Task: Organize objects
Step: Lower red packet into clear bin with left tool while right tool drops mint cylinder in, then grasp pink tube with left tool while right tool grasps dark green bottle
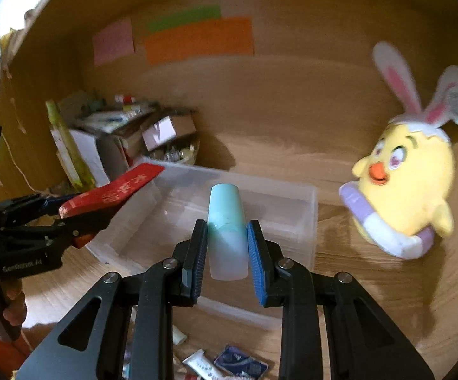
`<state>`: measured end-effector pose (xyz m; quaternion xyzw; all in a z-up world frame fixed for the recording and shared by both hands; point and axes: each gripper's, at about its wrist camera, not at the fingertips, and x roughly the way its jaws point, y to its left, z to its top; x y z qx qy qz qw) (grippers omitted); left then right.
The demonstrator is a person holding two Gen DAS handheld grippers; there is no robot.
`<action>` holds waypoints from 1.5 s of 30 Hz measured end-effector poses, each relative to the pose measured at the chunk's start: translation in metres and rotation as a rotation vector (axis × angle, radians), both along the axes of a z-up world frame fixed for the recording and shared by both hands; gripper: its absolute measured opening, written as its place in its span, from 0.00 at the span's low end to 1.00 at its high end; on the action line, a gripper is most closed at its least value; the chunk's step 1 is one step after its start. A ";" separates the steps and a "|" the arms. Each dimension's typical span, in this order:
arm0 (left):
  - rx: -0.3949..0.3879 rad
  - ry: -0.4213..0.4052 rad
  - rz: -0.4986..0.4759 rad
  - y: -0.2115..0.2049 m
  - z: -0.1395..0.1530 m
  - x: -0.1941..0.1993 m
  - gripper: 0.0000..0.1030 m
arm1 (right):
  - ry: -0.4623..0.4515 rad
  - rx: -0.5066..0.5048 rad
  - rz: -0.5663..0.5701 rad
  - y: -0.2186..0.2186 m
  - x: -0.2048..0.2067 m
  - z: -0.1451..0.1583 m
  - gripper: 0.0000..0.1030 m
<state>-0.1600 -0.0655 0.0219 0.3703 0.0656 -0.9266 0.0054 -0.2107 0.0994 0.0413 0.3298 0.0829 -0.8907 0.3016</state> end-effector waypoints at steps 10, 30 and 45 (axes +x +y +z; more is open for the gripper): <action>-0.039 -0.154 -0.069 0.014 -0.033 -0.052 0.54 | -0.116 0.137 0.030 -0.030 -0.039 -0.040 0.22; -0.114 -0.081 -0.087 0.019 -0.006 -0.015 0.77 | -0.128 0.162 0.026 -0.028 -0.031 -0.038 0.46; -0.155 0.023 -0.088 0.034 0.005 0.099 0.95 | 0.029 0.024 0.047 0.033 0.074 0.008 0.71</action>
